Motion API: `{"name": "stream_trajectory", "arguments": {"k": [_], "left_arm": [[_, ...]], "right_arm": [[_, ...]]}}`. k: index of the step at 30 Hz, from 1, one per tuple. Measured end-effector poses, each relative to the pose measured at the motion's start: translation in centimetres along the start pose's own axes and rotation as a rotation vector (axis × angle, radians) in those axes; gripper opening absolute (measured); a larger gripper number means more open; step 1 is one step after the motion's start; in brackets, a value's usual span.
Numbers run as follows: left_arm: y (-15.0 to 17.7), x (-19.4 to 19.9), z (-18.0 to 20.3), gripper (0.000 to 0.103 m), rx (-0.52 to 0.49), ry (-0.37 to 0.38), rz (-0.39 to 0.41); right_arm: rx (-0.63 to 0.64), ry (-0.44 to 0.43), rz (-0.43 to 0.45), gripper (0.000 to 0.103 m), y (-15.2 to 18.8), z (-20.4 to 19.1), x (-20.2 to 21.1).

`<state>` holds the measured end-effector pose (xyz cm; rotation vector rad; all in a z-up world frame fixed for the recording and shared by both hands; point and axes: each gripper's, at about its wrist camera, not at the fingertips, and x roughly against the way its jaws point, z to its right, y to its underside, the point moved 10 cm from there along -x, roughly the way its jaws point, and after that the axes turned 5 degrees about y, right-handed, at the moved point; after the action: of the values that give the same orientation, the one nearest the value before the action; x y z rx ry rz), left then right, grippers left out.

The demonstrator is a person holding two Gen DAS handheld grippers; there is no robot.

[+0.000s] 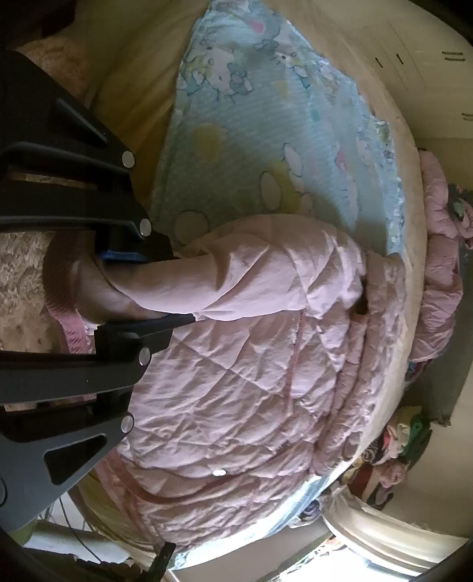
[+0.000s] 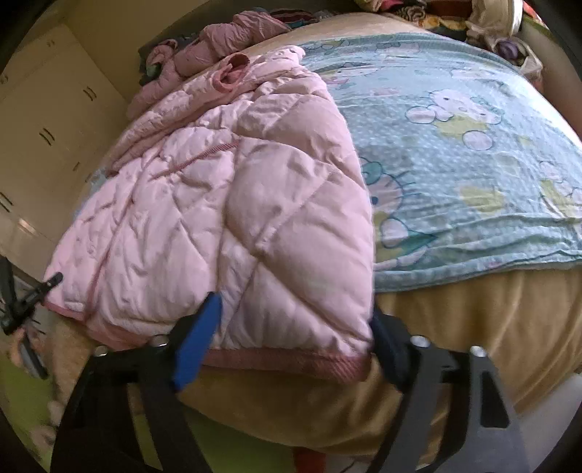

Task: Fold large clothes
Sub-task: 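Move both tools to the jacket hem corners and close on them, then lift the hem with both tools and carry it toward the collar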

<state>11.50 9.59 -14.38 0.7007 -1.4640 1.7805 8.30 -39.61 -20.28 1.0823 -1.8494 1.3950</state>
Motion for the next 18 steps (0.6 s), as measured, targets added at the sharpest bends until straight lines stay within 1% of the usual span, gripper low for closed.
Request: {"name": "stream_trajectory", "arguments": {"k": [2, 3, 4, 5, 6, 7, 9, 10, 11, 12, 13, 14, 18], "left_arm": [[0.5, -0.5, -0.1, 0.020, -0.003, -0.011, -0.016], [0.7, -0.7, -0.2, 0.024, -0.004, -0.020, -0.023], [0.9, -0.7, -0.4, 0.030, -0.002, -0.022, -0.028], [1.2, -0.9, -0.6, 0.033, 0.002, -0.029, -0.034], [1.3, -1.0, -0.8, 0.038, 0.006, -0.033, -0.038], [1.6, -1.2, -0.9, 0.041, 0.007, -0.036, -0.045], [1.9, -1.2, -0.9, 0.040, -0.002, -0.050, -0.045], [1.9, -1.1, -0.8, 0.031, -0.013, -0.058, -0.040], [1.7, -0.9, -0.5, 0.027, -0.019, -0.049, -0.029], [1.4, -0.5, -0.3, 0.020, -0.020, -0.044, -0.014], [1.1, -0.2, -0.2, 0.016, -0.021, -0.044, -0.001], [0.7, 0.2, -0.1, 0.015, -0.022, -0.044, 0.013], [-1.3, 2.4, 0.6, 0.012, -0.038, -0.049, 0.093]], "right_arm": [[0.011, -0.018, 0.015, 0.046, 0.0, -0.2, 0.5], [0.019, -0.015, 0.024, 0.036, -0.1, -0.3, 0.8], [0.029, -0.006, 0.035, 0.030, -0.1, -0.2, 1.2], [0.034, -0.026, 0.044, 0.023, -0.2, -0.4, 1.5], [0.031, -0.061, 0.062, 0.021, -0.5, -0.7, 2.1], [0.036, -0.089, 0.087, 0.019, -0.9, -1.1, 2.9], [0.047, -0.123, 0.137, 0.017, -1.8, -1.9, 4.2], [0.049, -0.144, 0.168, 0.017, -2.6, -2.3, 5.1], [0.054, -0.163, 0.200, 0.016, -3.4, -2.8, 6.0], [0.059, -0.174, 0.222, 0.016, -4.0, -3.1, 6.5], [0.065, -0.185, 0.247, 0.016, -4.8, -3.4, 7.2], [0.073, -0.194, 0.277, 0.016, -5.7, -3.9, 8.0], [0.089, -0.219, 0.344, 0.016, -8.2, -5.0, 9.7]]}}
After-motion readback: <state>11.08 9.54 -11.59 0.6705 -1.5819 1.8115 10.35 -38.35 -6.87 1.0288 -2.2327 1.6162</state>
